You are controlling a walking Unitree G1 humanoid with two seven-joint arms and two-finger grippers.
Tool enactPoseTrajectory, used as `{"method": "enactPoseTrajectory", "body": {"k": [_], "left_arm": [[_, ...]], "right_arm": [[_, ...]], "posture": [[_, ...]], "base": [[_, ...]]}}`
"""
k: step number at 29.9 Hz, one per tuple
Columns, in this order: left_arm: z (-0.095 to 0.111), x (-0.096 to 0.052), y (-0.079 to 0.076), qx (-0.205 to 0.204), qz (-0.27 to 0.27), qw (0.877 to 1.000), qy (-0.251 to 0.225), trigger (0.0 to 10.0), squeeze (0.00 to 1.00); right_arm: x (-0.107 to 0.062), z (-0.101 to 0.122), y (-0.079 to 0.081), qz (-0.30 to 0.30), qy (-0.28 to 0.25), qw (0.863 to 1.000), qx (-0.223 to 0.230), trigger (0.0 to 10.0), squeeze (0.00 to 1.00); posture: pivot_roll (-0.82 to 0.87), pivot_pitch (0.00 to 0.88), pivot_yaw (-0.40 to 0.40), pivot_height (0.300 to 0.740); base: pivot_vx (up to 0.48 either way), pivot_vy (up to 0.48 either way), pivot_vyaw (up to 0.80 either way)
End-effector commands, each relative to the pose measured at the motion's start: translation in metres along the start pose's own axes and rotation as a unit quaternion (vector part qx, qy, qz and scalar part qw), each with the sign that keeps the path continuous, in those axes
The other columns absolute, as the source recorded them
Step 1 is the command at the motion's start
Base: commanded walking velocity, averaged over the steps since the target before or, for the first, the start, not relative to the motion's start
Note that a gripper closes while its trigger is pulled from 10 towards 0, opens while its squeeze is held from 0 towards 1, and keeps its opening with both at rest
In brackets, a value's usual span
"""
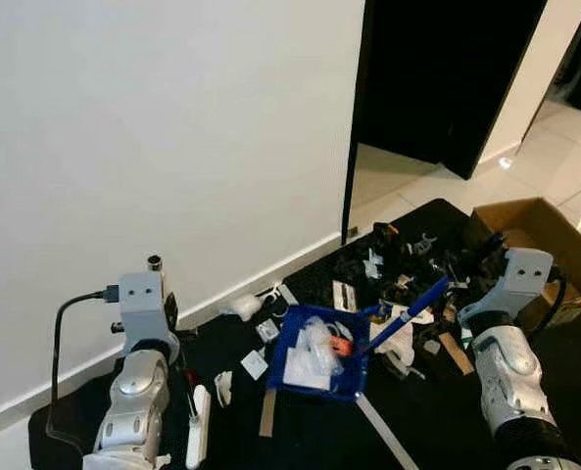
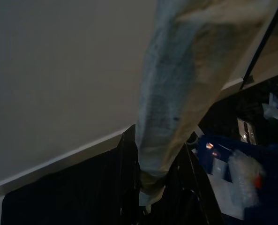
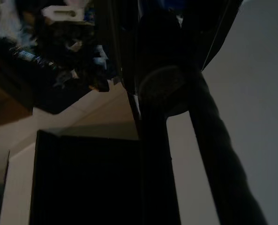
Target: Sweep floor
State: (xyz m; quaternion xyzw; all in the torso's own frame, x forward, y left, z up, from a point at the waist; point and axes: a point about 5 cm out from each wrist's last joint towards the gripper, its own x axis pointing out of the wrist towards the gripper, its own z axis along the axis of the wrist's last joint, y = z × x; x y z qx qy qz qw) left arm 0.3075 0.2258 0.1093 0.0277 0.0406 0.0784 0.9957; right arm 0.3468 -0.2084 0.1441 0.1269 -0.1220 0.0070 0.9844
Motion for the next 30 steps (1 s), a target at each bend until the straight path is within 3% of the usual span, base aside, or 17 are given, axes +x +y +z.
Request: {"method": "enactPoseTrajectory", "body": {"k": [1, 6, 8, 10, 30], "left_arm": [[0.003, -0.001, -0.002, 0.025, -0.003, 1.0, -0.003, 10.0, 0.0], [0.001, -0.003, -0.01, 0.025, -0.009, 1.0, 0.0, 10.0, 0.0], [-0.001, -0.005, -0.013, 0.023, -0.009, 1.0, 0.003, 10.0, 0.0], [-0.002, -0.006, -0.014, 0.022, -0.009, 1.0, 0.004, 10.0, 0.0], [-0.003, -0.008, -0.021, 0.032, -0.01, 0.999, 0.005, 10.0, 0.0]], "right_arm": [[0.005, 0.007, 0.005, -0.001, -0.018, 0.999, 0.041, 10.0, 0.0], [0.004, 0.0, 0.002, -0.016, 0.0, 0.998, 0.053, 10.0, 0.0], [0.001, -0.003, 0.003, -0.008, 0.007, 1.0, 0.011, 10.0, 0.0], [-0.001, -0.004, 0.004, -0.005, 0.011, 1.0, 0.004, 10.0, 0.0], [0.0, -0.001, 0.008, 0.01, 0.003, 1.0, 0.02, 10.0, 0.0]], "posture": [[0.04, 0.155, 0.065, 0.74], [0.05, 0.155, 0.062, 0.74], [0.05, 0.153, 0.062, 0.74], [0.05, 0.154, 0.063, 0.74], [0.04, 0.15, 0.067, 0.74]], "base": [[0.0, 0.0, 0.0], [0.0, 0.0, 0.0], [0.0, 0.0, 0.0], [0.0, 0.0, 0.0], [0.0, 0.0, 0.0]]}}
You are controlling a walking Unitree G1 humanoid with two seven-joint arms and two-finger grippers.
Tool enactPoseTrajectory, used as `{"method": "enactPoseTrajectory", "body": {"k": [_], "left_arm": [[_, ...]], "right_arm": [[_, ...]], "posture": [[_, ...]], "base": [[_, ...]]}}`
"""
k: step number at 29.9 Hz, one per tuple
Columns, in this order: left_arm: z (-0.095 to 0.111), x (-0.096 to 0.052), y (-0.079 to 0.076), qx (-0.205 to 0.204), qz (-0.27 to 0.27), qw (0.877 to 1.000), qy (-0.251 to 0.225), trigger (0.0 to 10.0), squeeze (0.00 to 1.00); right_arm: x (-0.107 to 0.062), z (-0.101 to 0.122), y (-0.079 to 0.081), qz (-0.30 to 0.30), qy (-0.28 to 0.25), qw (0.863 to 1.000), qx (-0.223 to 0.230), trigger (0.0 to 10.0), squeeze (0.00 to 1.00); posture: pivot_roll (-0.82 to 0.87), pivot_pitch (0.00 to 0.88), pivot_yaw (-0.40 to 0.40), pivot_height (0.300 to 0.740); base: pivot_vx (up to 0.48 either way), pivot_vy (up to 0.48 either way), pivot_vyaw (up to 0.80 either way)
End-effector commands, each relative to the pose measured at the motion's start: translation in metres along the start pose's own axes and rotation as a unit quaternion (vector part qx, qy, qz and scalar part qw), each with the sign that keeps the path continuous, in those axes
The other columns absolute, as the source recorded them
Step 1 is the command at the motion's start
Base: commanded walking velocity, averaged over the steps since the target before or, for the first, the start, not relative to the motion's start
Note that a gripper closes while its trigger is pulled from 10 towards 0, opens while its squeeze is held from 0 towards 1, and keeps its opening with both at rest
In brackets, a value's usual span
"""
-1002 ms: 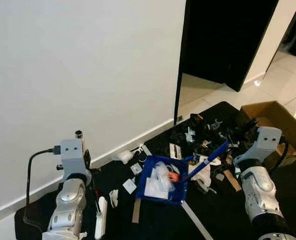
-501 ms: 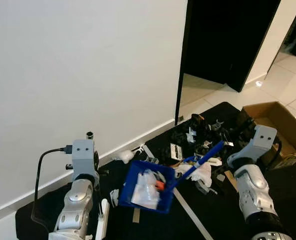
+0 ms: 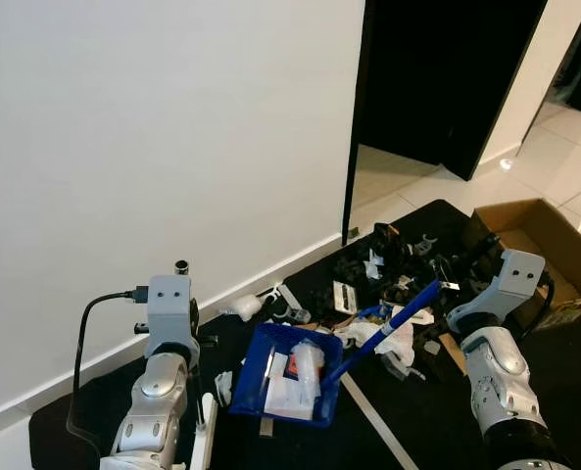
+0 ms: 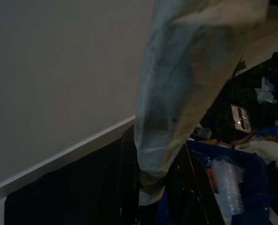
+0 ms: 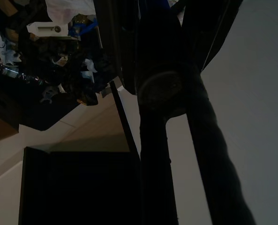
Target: Sweep floor
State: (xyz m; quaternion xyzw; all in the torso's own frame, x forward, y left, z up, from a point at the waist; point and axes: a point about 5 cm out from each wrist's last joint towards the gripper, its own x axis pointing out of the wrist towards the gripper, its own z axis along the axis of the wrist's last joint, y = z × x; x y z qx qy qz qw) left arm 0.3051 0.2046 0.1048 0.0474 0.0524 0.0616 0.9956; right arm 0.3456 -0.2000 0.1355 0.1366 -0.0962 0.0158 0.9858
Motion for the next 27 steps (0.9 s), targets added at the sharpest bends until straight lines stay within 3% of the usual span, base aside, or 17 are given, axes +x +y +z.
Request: {"method": "enactPoseTrajectory", "body": {"k": [1, 8, 27], "left_arm": [[0.0006, -0.0023, -0.0002, 0.011, 0.006, 1.0, -0.004, 10.0, 0.0], [0.0035, -0.0029, -0.0027, -0.008, 0.008, 1.0, -0.011, 10.0, 0.0], [0.0041, -0.0003, -0.0026, -0.006, 0.009, 1.0, -0.011, 10.0, 0.0]], "right_arm": [[0.0028, 0.0095, 0.0023, 0.007, -0.023, 1.0, 0.009, 10.0, 0.0], [0.003, 0.0087, 0.0023, 0.007, -0.021, 1.0, 0.009, 10.0, 0.0], [0.0044, 0.0114, 0.0021, 0.009, -0.024, 1.0, -0.014, 10.0, 0.0]], "posture": [[0.04, 0.15, 0.067, 0.74], [0.05, 0.148, 0.068, 0.74], [0.04, 0.126, 0.066, 0.74]], "base": [[0.0, 0.0, 0.0], [0.0, 0.0, 0.0], [0.0, 0.0, 0.0]]}}
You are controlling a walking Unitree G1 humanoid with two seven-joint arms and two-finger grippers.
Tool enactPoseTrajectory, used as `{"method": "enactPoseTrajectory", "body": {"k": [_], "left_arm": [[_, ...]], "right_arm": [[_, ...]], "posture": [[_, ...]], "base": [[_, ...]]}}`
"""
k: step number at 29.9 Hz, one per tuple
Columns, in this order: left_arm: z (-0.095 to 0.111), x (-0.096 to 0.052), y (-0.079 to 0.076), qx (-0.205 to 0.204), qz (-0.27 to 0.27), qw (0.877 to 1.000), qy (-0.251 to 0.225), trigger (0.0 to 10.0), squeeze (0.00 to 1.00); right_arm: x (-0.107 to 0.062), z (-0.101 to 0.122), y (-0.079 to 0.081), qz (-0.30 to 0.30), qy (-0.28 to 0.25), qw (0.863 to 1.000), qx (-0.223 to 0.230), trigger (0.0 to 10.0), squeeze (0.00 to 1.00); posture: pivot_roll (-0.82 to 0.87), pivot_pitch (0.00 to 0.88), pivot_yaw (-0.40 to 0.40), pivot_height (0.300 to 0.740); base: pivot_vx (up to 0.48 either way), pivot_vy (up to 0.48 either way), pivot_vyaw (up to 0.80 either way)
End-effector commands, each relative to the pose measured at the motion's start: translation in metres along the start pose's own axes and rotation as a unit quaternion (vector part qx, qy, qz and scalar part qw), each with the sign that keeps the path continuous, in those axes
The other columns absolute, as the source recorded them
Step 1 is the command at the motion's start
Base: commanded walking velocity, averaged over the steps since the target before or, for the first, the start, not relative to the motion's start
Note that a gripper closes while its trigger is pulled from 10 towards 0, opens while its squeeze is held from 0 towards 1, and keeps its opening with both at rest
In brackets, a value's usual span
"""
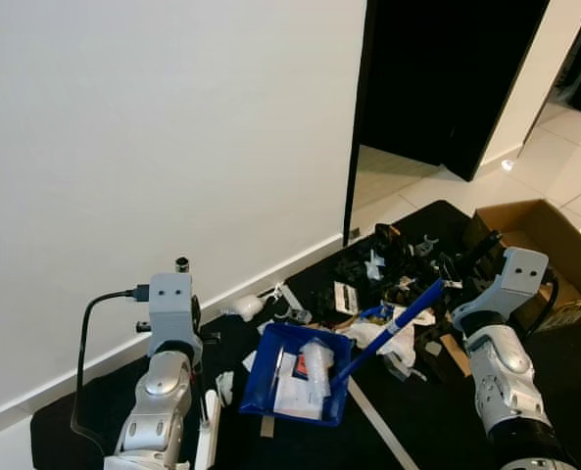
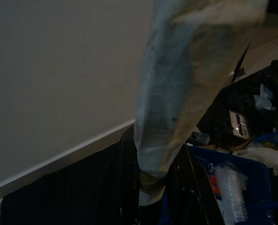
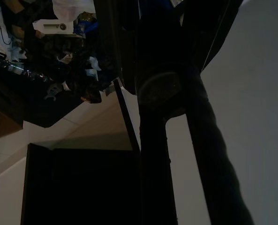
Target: Sweep floor
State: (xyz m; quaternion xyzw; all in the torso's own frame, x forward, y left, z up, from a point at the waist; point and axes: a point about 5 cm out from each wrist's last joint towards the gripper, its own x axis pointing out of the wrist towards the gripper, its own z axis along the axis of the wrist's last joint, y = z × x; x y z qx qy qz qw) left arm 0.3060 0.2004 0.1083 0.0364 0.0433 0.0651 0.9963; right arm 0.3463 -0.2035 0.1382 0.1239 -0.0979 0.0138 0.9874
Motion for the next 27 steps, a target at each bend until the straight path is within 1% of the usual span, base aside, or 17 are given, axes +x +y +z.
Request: {"method": "enactPoseTrajectory", "body": {"k": [1, 7, 9, 11, 13, 17, 22, 27], "left_arm": [[0.0, 0.0, 0.001, 0.006, 0.005, 1.0, -0.003, 10.0, 0.0], [0.0, -0.001, 0.005, 0.008, 0.011, 1.0, -0.004, 10.0, 0.0], [-0.001, -0.001, 0.006, 0.009, 0.014, 1.0, -0.004, 10.0, 0.0], [-0.002, -0.002, 0.007, 0.015, 0.017, 1.0, -0.005, 10.0, 0.0], [-0.004, -0.003, 0.008, 0.019, 0.018, 1.0, -0.003, 10.0, 0.0], [-0.008, -0.005, 0.01, 0.025, 0.021, 0.999, 0.001, 10.0, 0.0], [-0.009, -0.005, 0.011, 0.027, 0.022, 0.999, 0.003, 10.0, 0.0], [-0.007, -0.004, 0.008, 0.027, 0.019, 0.999, 0.0, 10.0, 0.0]], "right_arm": [[0.003, 0.008, 0.005, 0.009, -0.022, 1.0, -0.001, 10.0, 0.0], [0.003, 0.006, 0.004, 0.009, -0.018, 1.0, -0.002, 10.0, 0.0], [0.002, 0.002, 0.005, 0.009, -0.012, 1.0, -0.003, 10.0, 0.0], [0.0, -0.005, 0.005, 0.01, 0.001, 1.0, -0.013, 10.0, 0.0], [-0.005, -0.015, 0.002, 0.003, 0.02, 1.0, -0.022, 10.0, 0.0], [-0.009, -0.02, 0.0, 0.001, 0.03, 0.999, -0.036, 10.0, 0.0], [-0.009, -0.02, -0.002, -0.004, 0.03, 0.999, -0.035, 10.0, 0.0], [-0.006, -0.019, -0.002, -0.004, 0.026, 0.999, -0.036, 10.0, 0.0]], "posture": [[0.04, 0.126, 0.066, 0.74], [0.04, 0.122, 0.066, 0.74], [0.04, 0.12, 0.065, 0.74], [0.04, 0.114, 0.065, 0.74], [0.05, 0.114, 0.063, 0.74], [0.05, 0.111, 0.063, 0.74], [0.05, 0.11, 0.065, 0.74], [0.05, 0.108, 0.067, 0.74]], "base": [[0.0, 0.0, 0.0], [0.0, 0.0, 0.0], [0.0, 0.0, 0.0], [0.0, 0.0, 0.0], [0.0, 0.0, 0.0], [0.0, 0.0, 0.0], [0.0, 0.0, 0.0], [0.0, 0.0, 0.0]]}}
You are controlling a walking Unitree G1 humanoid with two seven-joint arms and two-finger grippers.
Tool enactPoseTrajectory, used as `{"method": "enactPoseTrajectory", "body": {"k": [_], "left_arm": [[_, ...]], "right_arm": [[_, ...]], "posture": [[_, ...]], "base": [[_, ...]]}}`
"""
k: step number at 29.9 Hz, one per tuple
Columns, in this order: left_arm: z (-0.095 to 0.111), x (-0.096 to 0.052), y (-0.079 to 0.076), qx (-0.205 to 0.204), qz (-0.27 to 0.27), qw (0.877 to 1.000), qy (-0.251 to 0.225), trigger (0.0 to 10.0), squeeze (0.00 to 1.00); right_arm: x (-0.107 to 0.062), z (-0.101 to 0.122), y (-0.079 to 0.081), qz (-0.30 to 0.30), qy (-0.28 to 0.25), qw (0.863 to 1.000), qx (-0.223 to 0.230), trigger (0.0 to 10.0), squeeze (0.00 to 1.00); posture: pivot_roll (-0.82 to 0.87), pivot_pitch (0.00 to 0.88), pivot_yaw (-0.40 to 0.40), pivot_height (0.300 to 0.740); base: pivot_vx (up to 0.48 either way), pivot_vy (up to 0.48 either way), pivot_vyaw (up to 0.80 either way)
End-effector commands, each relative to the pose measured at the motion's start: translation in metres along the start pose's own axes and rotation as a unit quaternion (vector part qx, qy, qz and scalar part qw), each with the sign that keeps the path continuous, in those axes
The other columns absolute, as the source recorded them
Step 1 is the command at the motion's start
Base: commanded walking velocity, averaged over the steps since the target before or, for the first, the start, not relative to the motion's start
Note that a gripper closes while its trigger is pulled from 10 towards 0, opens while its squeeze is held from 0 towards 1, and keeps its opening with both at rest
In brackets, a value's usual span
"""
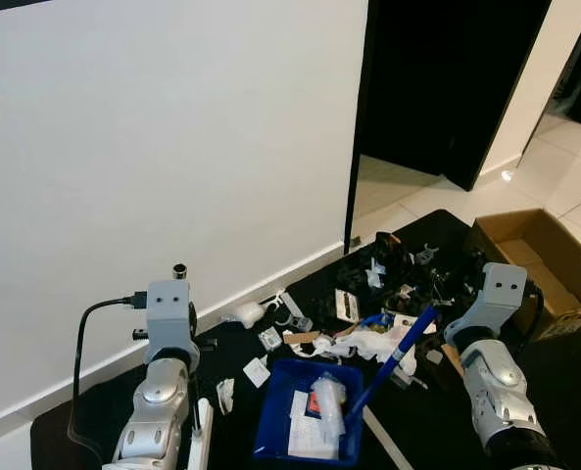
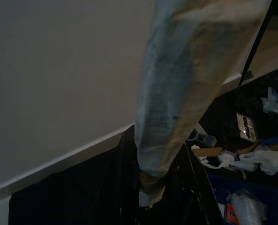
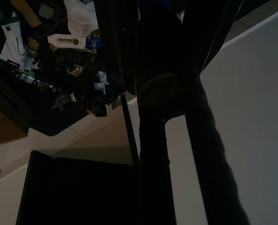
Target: Sweep floor
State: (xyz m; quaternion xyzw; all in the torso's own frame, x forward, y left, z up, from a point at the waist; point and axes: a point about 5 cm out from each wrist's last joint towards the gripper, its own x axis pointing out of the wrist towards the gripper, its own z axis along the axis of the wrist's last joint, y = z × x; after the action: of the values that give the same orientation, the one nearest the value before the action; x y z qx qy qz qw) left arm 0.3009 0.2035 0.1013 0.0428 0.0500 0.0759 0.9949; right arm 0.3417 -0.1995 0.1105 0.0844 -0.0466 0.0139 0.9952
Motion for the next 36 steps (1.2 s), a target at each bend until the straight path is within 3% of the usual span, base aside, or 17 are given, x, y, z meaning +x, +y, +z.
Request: {"method": "enactPoseTrajectory", "body": {"k": [1, 19, 21, 29, 36], "left_arm": [[0.001, 0.0, 0.004, 0.021, 0.008, 1.0, -0.007, 10.0, 0.0], [0.002, 0.003, 0.002, 0.022, 0.002, 1.0, -0.005, 10.0, 0.0], [0.001, 0.003, 0.005, 0.005, 0.013, 1.0, -0.001, 10.0, 0.0], [0.007, 0.002, 0.009, -0.049, 0.043, 0.998, -0.021, 10.0, 0.0], [0.018, 0.003, 0.008, -0.023, 0.032, 0.998, -0.043, 10.0, 0.0]], "right_arm": [[0.003, 0.008, 0.0, -0.003, -0.026, 1.0, 0.003, 10.0, 0.0], [0.001, 0.005, -0.002, -0.007, -0.026, 1.0, 0.003, 10.0, 0.0], [0.001, 0.005, 0.003, 0.011, -0.026, 0.999, -0.019, 10.0, 0.0], [0.008, 0.012, 0.005, 0.025, -0.028, 0.999, -0.02, 10.0, 0.0], [0.01, 0.015, 0.008, 0.027, -0.036, 0.999, -0.015, 10.0, 0.0]], "posture": [[0.05, 0.107, 0.067, 0.74], [0.04, 0.114, 0.073, 0.74], [0.04, 0.115, 0.063, 0.74], [0.03, 0.113, 0.025, 0.74], [0.03, 0.112, 0.033, 0.74]], "base": [[0.0, 0.0, 0.0], [0.0, 0.0, 0.0], [0.0, 0.0, 0.0], [0.0, 0.0, 0.0], [0.0, 0.0, 0.0]]}}
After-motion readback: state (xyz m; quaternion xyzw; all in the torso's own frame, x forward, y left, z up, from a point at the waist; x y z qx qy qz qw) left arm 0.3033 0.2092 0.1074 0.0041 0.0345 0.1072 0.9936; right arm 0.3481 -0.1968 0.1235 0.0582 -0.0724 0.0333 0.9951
